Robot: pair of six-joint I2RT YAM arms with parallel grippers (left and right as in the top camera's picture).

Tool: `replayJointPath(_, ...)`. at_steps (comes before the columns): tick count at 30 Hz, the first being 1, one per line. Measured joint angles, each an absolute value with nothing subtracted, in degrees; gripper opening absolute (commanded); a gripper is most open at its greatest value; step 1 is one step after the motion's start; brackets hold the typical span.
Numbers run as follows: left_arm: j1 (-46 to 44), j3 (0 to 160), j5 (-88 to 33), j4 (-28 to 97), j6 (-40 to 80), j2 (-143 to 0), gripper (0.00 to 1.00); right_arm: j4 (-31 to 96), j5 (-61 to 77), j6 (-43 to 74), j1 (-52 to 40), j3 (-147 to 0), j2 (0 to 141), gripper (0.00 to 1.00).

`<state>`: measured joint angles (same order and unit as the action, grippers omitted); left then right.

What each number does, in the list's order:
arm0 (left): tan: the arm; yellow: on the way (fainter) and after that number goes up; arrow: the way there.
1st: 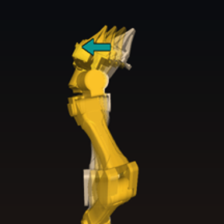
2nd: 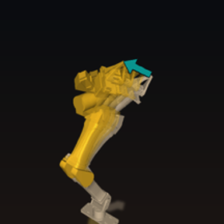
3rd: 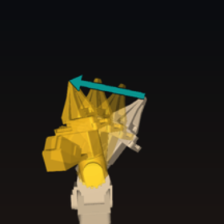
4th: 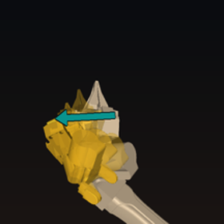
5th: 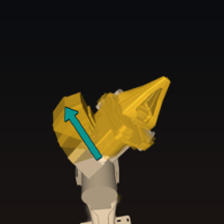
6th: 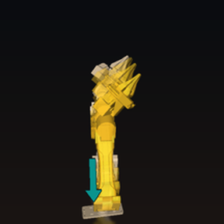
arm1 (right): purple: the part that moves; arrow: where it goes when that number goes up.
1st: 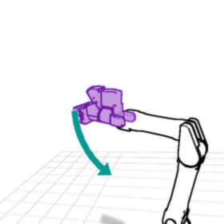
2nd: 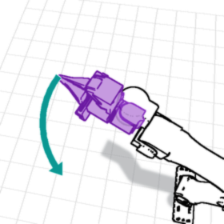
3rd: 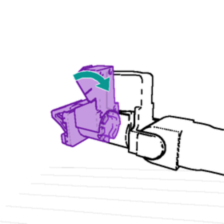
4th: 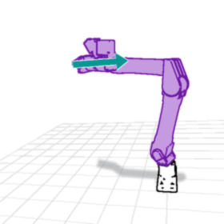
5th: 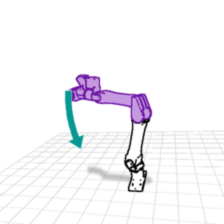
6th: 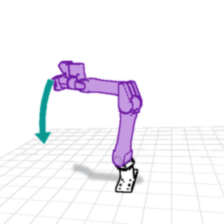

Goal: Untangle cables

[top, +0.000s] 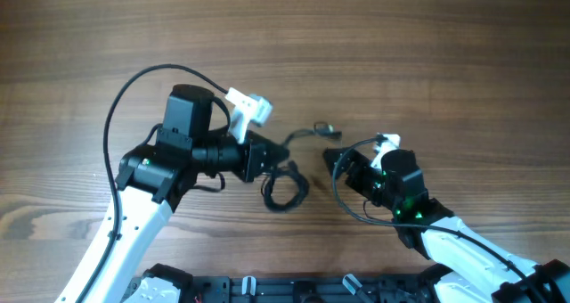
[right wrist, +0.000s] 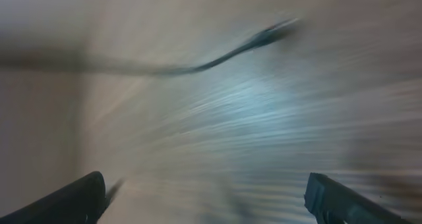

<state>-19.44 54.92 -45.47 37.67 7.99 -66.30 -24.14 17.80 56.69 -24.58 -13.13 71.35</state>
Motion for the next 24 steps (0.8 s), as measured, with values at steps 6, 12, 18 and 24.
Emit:
replayJointPath(6,-18.41,54.92,-28.77,36.64,27.44,-66.3,0.04,-27.2,29.78,55.81,-24.58,-13.1,71.29,1.0)
replayJointPath(12,-16.36,54.92,-21.23,34.17,43.27,-66.3,0.04,-27.94,34.79,63.2,-24.58,-13.1,71.24,1.0)
replayJointPath(18,-16.14,54.92,-20.05,33.41,56.95,-66.3,0.04,-29.95,34.39,72.1,-26.35,-13.1,71.18,0.84)
replayJointPath(24,-16.14,54.92,-23.53,34.33,64.55,-66.3,0.04,-35.24,29.63,81.76,-31.94,-13.1,70.98,0.76)
